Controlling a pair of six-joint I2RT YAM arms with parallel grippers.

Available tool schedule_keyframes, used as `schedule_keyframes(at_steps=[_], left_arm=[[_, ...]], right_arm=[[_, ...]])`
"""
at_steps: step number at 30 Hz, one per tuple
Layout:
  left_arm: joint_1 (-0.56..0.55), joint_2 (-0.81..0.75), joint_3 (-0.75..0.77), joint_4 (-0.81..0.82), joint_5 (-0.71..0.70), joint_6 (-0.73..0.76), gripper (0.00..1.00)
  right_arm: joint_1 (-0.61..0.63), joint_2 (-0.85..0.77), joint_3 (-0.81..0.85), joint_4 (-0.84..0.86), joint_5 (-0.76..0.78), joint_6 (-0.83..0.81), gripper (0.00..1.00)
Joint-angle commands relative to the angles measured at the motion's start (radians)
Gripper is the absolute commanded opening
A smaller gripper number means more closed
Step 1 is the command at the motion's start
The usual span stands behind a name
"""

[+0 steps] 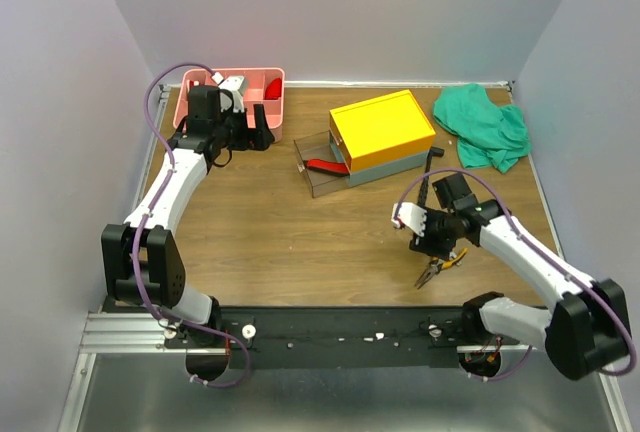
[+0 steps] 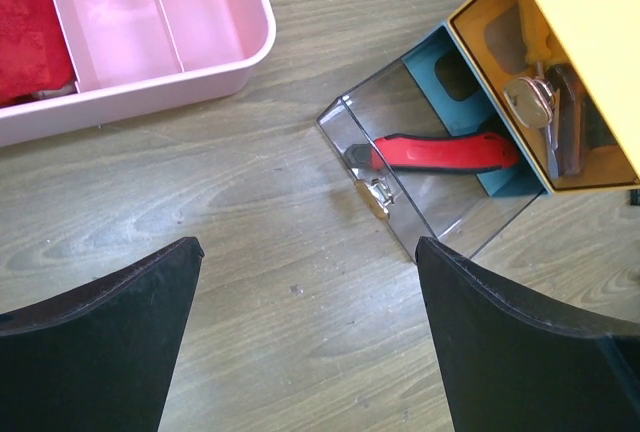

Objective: Sort the tools into containers

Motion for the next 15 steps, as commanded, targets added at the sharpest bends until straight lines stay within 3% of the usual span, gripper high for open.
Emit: schedule_keyframes(at_steps=[1,15], left_arm=[[-0.003,-0.017,-0.011,0.024,0.040,-0.007,0.99],[-0.003,-0.010,-0.004,0.004,0.030,0.012,0.99]], right_arm=[[-0.005,-0.080,-0.030,-0.151,-0.074,-0.319,0.70],[-0.010,0.194,0.019,-0.035,0.075,-0.481,0.63]])
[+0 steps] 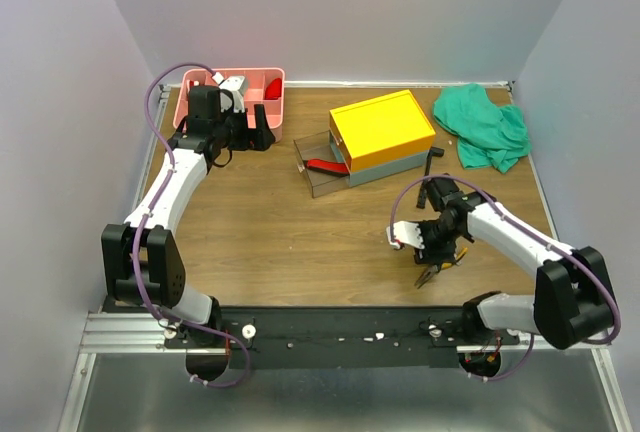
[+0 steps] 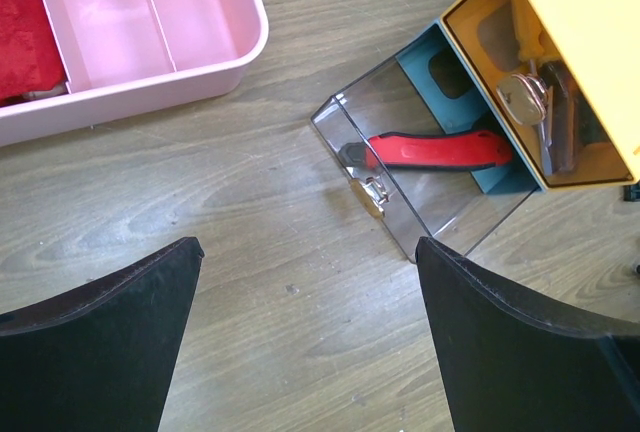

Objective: Sort the tools into containers

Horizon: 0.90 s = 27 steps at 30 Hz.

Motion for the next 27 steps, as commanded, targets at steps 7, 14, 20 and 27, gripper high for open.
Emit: schedule_keyframes(at_steps=[7,14,20,27], left_arm=[[-0.003,-0.005,0.006,-0.004,0.014,0.020,0.99],[0.000,0.004,0.003,0.003,0.021,0.010,0.99],[0.000,0.006,0.004,0.005,0.020,0.012,0.99],[0.000,0.001,-0.004,0.006,0.020,0.012,0.99]], right_arm=[[-0.024,0.081,0.083,-0.058,0.048,-0.131,0.63],[-0.052,0.053,0.065,-0.093,0.088,-0.239,0.62],[-0.055,0.133,0.080,-0.033,0.106,-0.230,0.48],[-0.055,0.139,0.164,-0.111,0.090,-0.243,0.14]])
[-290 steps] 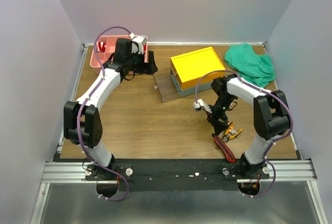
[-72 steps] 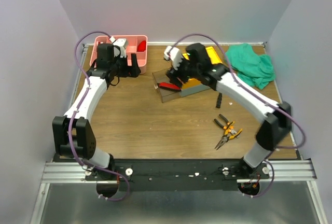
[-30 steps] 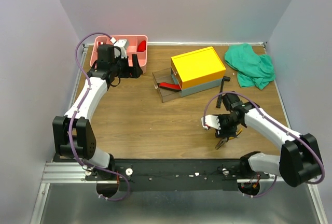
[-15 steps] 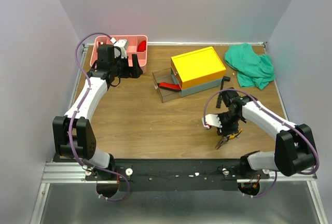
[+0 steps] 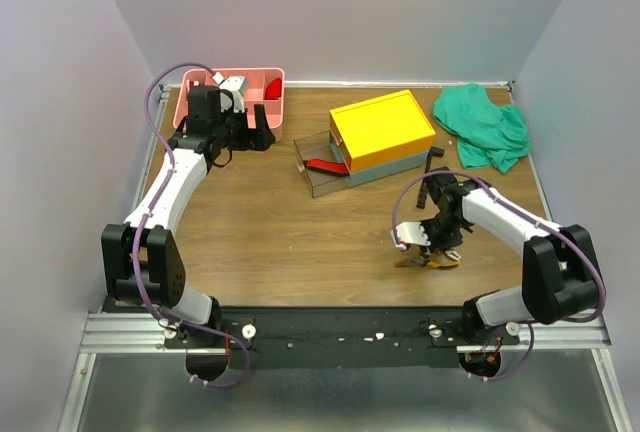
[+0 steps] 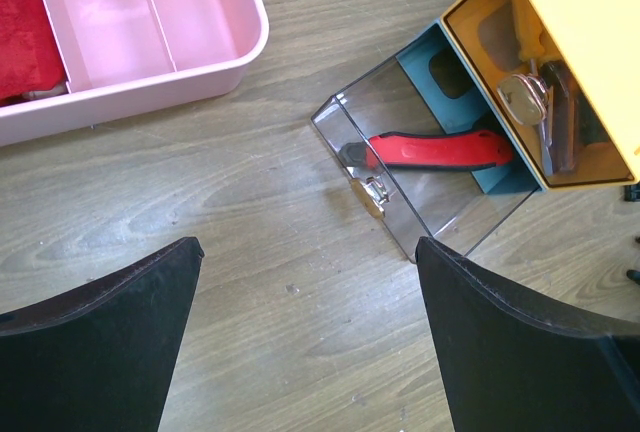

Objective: Sort the tools into containers

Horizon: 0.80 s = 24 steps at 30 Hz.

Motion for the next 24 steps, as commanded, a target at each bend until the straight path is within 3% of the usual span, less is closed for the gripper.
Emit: schedule_keyframes(at_steps=[1,4,6,9,12,13,14,16,19,23,24], left_arm=[[0.000,-0.001,-0.002,0.007,0.021,0.007,0.99],[0.001,0.003,-0.004,0.013,0.024,0.003,0.99],[0.001,0.007,-0.007,0.019,0.027,-0.006,0.99],[0.004,0.011,-0.005,0.033,0.035,-0.021,0.99],[0.007,0.011,-0.001,0.033,0.035,-0.021,0.99],[0.007,0.008,-0.001,0.028,0.030,-0.015,0.99],[0.007,0.005,-0.002,0.027,0.026,-0.012,0.99],[0.007,-0.001,-0.005,0.021,0.017,-0.004,0.99],[0.007,-0.012,-0.010,0.010,0.006,0.005,0.99],[0.007,-0.030,-0.014,0.007,-0.006,0.017,0.99],[0.007,-0.033,-0.019,0.005,-0.008,0.020,0.99]], right_arm=[[-0.008,-0.024,0.094,-0.057,-0.016,-0.046,0.11],[-0.008,-0.107,0.202,-0.199,-0.102,-0.089,0.01],[-0.006,-0.130,0.269,-0.278,-0.195,-0.093,0.01],[0.003,-0.104,0.413,-0.288,-0.343,0.034,0.01],[0.043,0.034,0.616,-0.228,-0.456,0.331,0.01],[0.054,0.066,0.662,-0.186,-0.473,0.530,0.01],[0.078,0.135,0.750,-0.109,-0.487,0.615,0.01],[0.122,0.201,0.821,-0.011,-0.427,0.869,0.01],[0.213,0.325,1.008,0.072,-0.320,1.083,0.01],[0.317,0.462,1.212,0.109,-0.093,1.298,0.01],[0.336,0.488,1.236,0.123,0.030,1.326,0.01]])
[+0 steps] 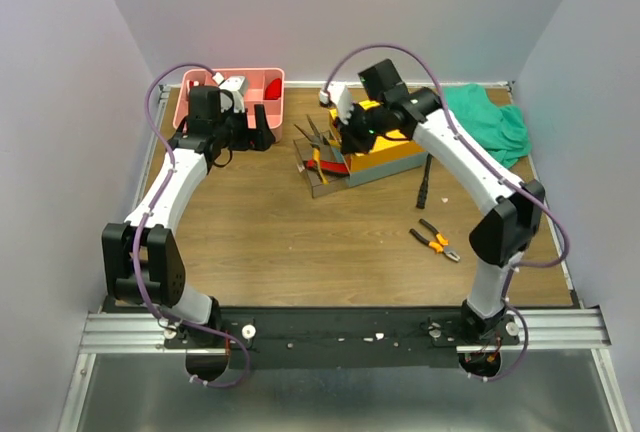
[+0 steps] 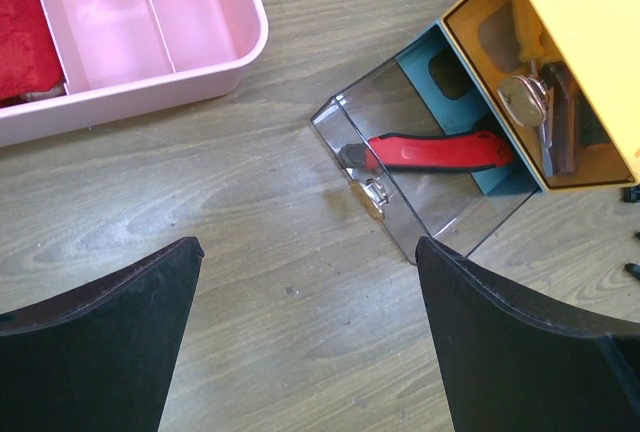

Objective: Sort the tools into containers

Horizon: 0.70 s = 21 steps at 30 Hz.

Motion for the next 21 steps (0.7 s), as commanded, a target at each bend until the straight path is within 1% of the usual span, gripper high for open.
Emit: schedule_keyframes(at_steps=[1,2,3,5,6,11,12,15,21], left_arm=[[0.005,-0.040,-0.019,0.001,-0.013,0.021,0.99],[0.005,-0.044,-0.021,0.004,-0.015,0.023,0.99],[0.005,-0.047,-0.024,0.004,-0.016,0.025,0.99],[0.007,-0.057,-0.029,0.004,-0.021,0.028,0.99],[0.008,-0.058,-0.030,0.003,-0.021,0.029,0.99],[0.013,-0.078,-0.044,0.006,-0.029,0.032,0.99],[0.013,-0.080,-0.050,0.007,-0.029,0.032,0.99],[0.011,-0.089,-0.061,0.007,-0.026,0.034,0.99],[0.013,-0.109,-0.093,0.026,-0.022,0.023,0.99]], right_arm=[[0.098,0.081,0.166,0.123,0.313,0.359,0.01],[0.133,0.086,0.170,0.154,0.356,0.357,0.01],[0.150,0.095,0.168,0.169,0.476,0.360,0.01],[0.193,0.134,0.179,0.182,0.589,0.373,0.01],[0.204,0.146,0.176,0.188,0.696,0.383,0.01],[0.248,0.178,0.112,0.246,0.864,0.410,0.01],[0.256,0.186,0.102,0.260,0.937,0.400,0.01],[0.267,0.207,0.058,0.307,1.026,0.362,0.01],[0.267,0.240,0.009,0.381,1.085,0.246,0.01]])
